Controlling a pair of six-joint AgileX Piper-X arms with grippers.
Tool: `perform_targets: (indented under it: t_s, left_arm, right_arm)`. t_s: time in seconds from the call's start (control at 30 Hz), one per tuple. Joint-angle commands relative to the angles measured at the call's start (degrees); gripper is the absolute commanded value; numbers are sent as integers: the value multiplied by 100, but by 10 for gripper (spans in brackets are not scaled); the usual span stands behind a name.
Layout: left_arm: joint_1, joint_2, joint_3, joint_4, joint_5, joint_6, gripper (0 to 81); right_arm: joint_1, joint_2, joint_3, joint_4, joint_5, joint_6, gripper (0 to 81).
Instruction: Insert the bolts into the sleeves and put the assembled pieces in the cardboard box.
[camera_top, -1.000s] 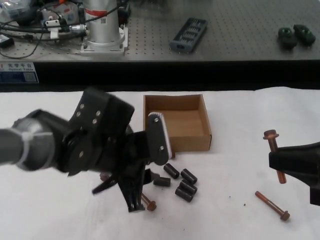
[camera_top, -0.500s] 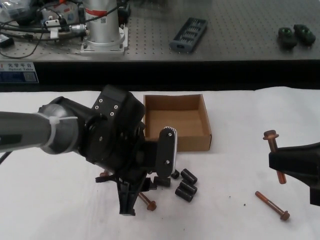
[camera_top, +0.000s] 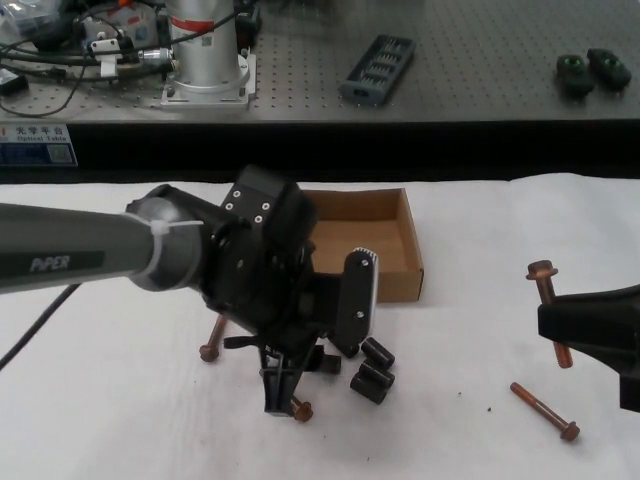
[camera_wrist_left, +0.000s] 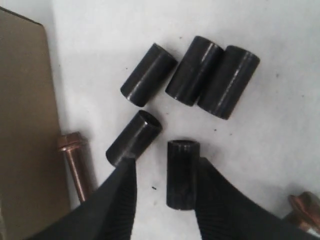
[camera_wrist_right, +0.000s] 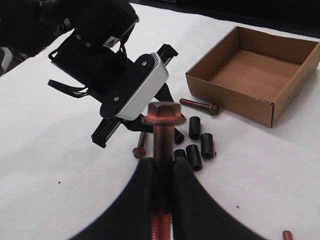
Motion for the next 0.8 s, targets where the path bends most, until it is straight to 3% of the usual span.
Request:
perform_targets:
  t_s: [0.0, 0.4, 0.57, 0.77]
  left_arm:
    - [-18, 58, -76, 95, -15, 101, 276]
    - [-43, 178, -84, 418, -15, 115, 272]
    - [-175, 177, -84, 418, -15, 69, 188]
    - [-368, 177, -84, 418, -45, -250, 170]
  right_arm:
    - [-34, -72, -23, -88, -32, 7, 4]
    - [-34, -72, 148, -91, -33, 32, 4]
    - [-34, -72, 188, -90, -33, 31, 4]
    - [-34, -72, 186, -111, -33, 31, 4]
